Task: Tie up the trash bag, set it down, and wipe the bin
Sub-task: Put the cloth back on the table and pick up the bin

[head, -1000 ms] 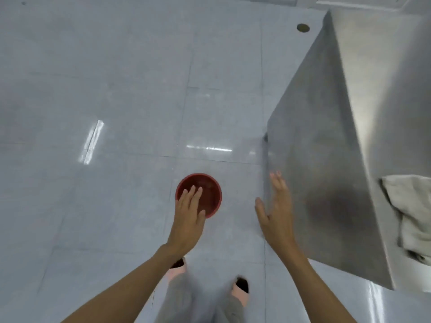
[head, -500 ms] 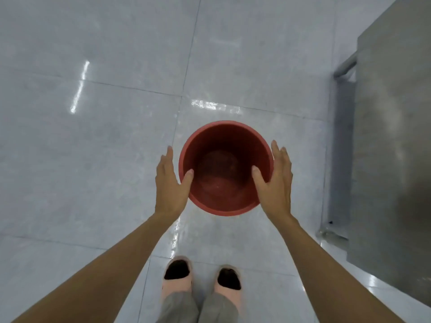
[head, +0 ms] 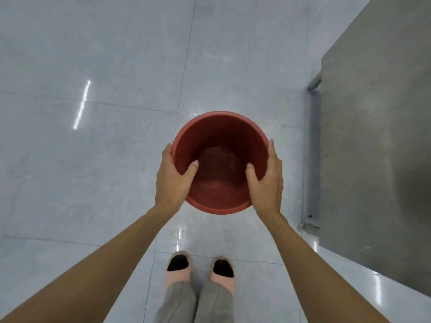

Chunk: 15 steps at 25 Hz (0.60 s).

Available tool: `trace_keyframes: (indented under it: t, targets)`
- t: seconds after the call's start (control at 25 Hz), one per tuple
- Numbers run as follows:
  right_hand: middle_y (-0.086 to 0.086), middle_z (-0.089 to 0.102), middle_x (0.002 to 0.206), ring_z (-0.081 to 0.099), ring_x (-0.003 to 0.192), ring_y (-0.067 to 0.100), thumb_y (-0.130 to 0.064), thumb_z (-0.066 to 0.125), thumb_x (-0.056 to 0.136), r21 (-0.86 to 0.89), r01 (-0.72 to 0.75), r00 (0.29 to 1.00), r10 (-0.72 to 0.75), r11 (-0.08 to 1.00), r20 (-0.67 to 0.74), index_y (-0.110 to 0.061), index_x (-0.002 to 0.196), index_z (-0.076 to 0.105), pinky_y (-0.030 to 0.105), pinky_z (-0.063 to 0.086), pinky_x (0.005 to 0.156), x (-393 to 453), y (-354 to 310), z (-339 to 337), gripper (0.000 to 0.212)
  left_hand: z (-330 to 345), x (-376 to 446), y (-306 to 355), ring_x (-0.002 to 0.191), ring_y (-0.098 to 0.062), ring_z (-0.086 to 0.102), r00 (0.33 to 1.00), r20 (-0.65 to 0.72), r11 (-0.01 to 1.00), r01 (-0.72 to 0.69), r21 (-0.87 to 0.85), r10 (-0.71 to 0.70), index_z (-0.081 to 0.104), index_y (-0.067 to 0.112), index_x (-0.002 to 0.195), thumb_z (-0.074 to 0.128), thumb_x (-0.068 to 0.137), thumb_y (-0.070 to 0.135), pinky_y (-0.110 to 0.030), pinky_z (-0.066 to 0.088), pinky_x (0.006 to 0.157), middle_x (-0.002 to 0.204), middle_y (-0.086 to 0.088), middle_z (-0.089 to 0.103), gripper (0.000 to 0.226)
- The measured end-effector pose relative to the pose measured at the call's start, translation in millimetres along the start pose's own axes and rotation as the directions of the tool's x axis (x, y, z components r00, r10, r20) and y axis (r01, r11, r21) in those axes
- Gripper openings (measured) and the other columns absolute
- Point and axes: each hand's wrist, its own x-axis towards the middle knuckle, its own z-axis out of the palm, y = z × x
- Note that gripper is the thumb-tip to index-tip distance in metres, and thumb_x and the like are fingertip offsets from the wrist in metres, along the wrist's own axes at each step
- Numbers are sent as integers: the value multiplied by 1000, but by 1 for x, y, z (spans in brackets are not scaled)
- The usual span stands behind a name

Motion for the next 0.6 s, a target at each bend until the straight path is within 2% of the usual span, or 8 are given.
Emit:
trace_keyframes:
  t: [0.12,0.2,0.28,0.32,0.4,0.48,0.6]
  targets:
    - [-2,46,141,44,113,-1,-31,58,98,45,-28,998,30,999,-47,-39,156,16,0,29,77,-39,-77,-82,72,-53,-55,92,117,-18,57,997,60,999,-51,18,50,31,26,147,67,90,37,-37,50,100,136,5,55,69]
    - [-3,44,144,38,112,-10,-28,57,98,54,-29,994,35,998,-101,-36,157,17,-4,28,76,-76,-122,-139,72,-86,-98,151,122,-22,57,988,121,993,-101,56,94,30,23,148,68,89,36,-45,49,104,139,0,53,72]
    - [-4,40,150,29,111,-19,-25,57,98,81,-51,987,63,995,-147,-32,157,17,-5,26,84,-117,-157,-189,72,-111,-141,197,122,-25,56,972,180,979,-170,110,148,30,22,148,69,89,35,-46,50,103,139,-5,51,72]
    - [-4,37,153,27,113,-21,-25,58,98,96,-68,983,83,993,-164,-30,158,17,-2,26,93,-138,-169,-209,73,-120,-162,213,122,-26,56,966,200,970,-196,147,165,28,23,149,69,88,37,-43,50,102,139,-7,48,74]
    - [-4,32,159,30,129,-11,-23,59,97,117,-95,968,119,989,-220,-27,158,18,15,29,107,-194,-192,-254,73,-140,-214,242,121,-29,55,943,262,939,-266,219,206,23,23,151,68,87,41,-42,51,99,141,-9,41,80]
    - [-3,33,159,35,140,9,-24,59,97,138,-121,946,157,983,-283,-26,158,20,22,28,109,-251,-205,-295,72,-154,-266,260,122,-33,56,907,340,888,-355,293,250,18,23,152,68,85,47,-46,53,95,143,-10,39,86]
    - [-3,40,153,45,135,17,-27,58,97,175,-188,888,243,966,-390,-32,155,23,32,39,108,-334,-199,-345,68,-160,-340,276,118,-36,58,828,497,770,-489,409,261,14,28,153,69,78,56,-44,51,87,144,-9,40,97]
